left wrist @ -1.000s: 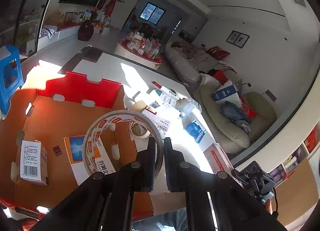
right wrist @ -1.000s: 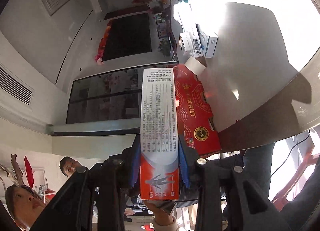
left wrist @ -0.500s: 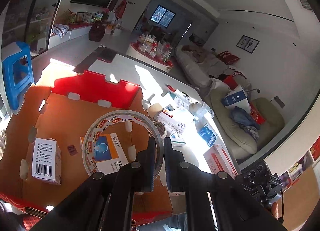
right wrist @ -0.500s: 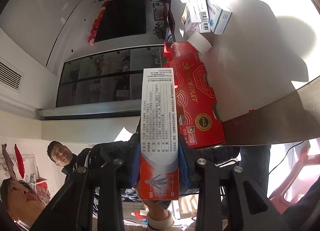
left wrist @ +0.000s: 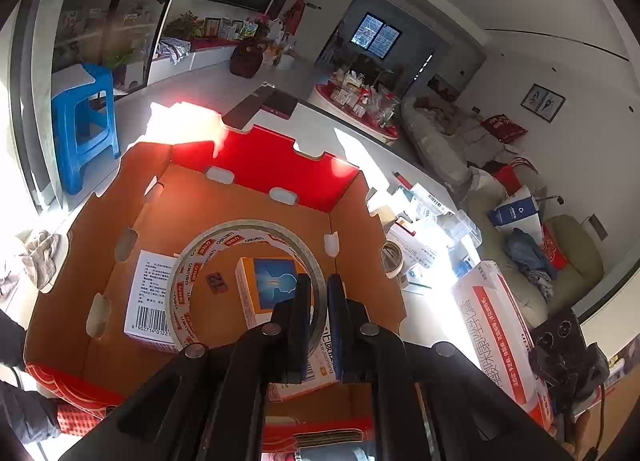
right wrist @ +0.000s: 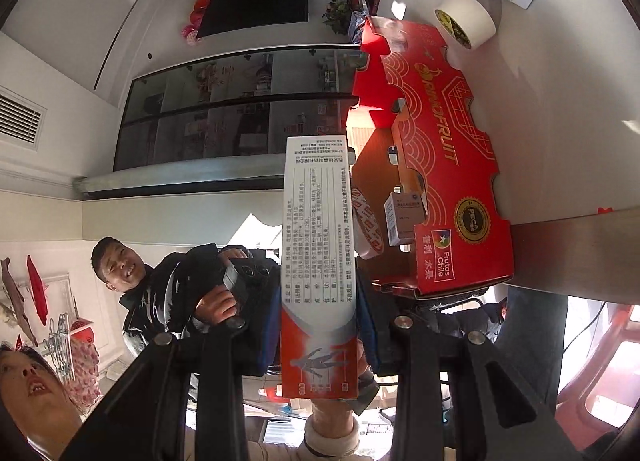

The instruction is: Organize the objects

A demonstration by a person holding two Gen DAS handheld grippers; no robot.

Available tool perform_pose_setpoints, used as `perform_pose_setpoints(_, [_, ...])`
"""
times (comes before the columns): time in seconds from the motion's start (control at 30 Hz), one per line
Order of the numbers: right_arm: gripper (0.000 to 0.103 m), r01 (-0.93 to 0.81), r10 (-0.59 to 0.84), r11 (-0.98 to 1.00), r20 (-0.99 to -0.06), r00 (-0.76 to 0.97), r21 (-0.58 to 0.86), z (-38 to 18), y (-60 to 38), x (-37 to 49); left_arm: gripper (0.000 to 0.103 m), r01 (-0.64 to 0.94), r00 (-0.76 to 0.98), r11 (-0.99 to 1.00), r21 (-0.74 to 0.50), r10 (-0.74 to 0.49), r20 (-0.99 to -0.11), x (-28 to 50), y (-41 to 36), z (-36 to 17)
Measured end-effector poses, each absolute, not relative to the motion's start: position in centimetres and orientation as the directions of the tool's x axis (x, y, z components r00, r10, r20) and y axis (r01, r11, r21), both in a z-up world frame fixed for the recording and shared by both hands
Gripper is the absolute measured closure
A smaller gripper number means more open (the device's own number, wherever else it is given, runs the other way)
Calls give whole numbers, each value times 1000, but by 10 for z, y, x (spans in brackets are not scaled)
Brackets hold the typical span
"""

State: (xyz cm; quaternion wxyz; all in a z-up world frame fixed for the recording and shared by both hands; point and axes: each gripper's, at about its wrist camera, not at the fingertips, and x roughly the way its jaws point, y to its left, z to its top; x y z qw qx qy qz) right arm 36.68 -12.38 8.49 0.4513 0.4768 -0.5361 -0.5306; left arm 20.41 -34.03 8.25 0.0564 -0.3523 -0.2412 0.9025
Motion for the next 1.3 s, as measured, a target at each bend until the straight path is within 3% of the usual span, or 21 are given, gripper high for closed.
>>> perform_pose_setpoints(0.57, [70, -76, -985, 16, 3, -173, 997, 81, -111, 385, 95, 122, -693, -858, -498, 286, -662, 204, -340, 59])
perform_pose_setpoints(1.3, [70, -91, -983, 34, 16, -184, 995, 72, -111, 383, 95, 93, -695, -851, -517, 317, -646, 203, -332, 65])
